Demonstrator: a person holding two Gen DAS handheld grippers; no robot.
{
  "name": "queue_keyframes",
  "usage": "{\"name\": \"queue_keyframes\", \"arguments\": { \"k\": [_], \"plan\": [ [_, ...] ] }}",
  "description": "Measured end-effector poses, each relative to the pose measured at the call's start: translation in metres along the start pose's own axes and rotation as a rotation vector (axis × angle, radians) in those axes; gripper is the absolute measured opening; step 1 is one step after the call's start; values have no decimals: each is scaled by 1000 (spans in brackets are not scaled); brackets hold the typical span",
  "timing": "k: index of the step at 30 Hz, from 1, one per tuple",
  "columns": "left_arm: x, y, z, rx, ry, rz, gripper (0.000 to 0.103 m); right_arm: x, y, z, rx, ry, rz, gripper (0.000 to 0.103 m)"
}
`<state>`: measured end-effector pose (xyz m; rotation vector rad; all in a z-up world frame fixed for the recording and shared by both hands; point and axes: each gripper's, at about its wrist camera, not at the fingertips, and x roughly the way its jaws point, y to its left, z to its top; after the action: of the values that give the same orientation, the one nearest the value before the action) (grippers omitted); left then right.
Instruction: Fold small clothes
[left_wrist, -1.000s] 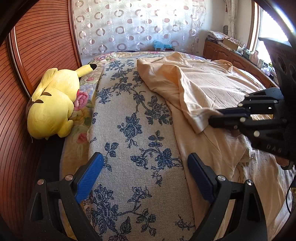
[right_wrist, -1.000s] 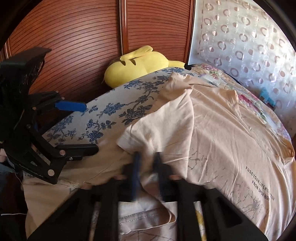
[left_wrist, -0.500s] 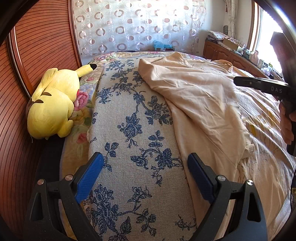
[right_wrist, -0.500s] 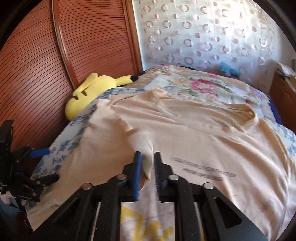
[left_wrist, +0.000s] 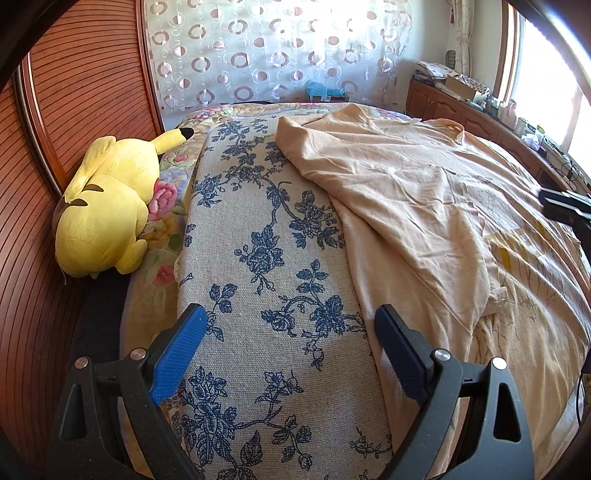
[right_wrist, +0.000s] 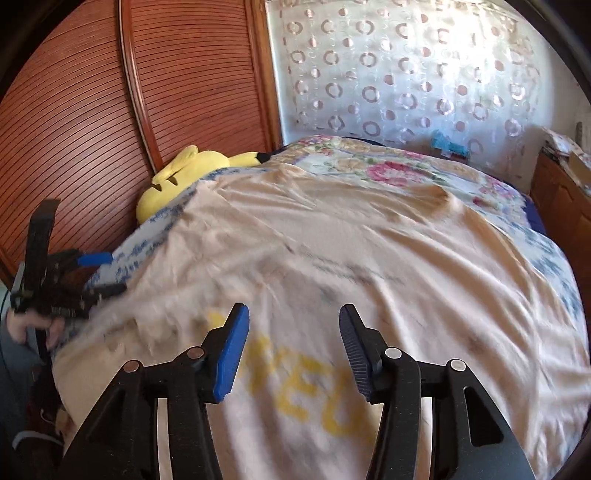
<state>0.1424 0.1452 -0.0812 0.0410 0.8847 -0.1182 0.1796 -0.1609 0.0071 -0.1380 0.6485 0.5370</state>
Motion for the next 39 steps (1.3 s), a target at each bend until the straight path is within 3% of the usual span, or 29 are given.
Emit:
{"name": "queue_keyframes", "arguments": {
  "k": [7, 11, 16, 19, 21, 27, 30, 39],
  "plan": [
    [-10, 4, 5, -25, -36, 47, 93, -70, -42, -59, 55, -9, -96, 53],
    [-32, 1, 17, -60, -105, 18, 93, -104, -61, -88, 95, -6, -186, 53],
    [-58, -33, 40, -21, -193, -17, 93, -148, -80, -115, 180, -29, -254, 53],
    [-63, -62, 49, 7, -213, -53, 93, -165, -88, -125, 230, -47, -270, 65],
    [-62, -87, 54, 33, -218, -86, 93, -176, -92, -133, 252, -59, -283, 67],
    [-39, -151, 54, 120, -175, -170, 93, -185, -97, -136, 258, -43, -314, 67],
    [-24, -179, 52, 166, -137, -190, 93, -166, -105, -115, 270, -29, -338, 67],
    [1, -222, 51, 260, -57, -201, 93, -159, -137, -110, 339, -6, -339, 67]
  ]
}}
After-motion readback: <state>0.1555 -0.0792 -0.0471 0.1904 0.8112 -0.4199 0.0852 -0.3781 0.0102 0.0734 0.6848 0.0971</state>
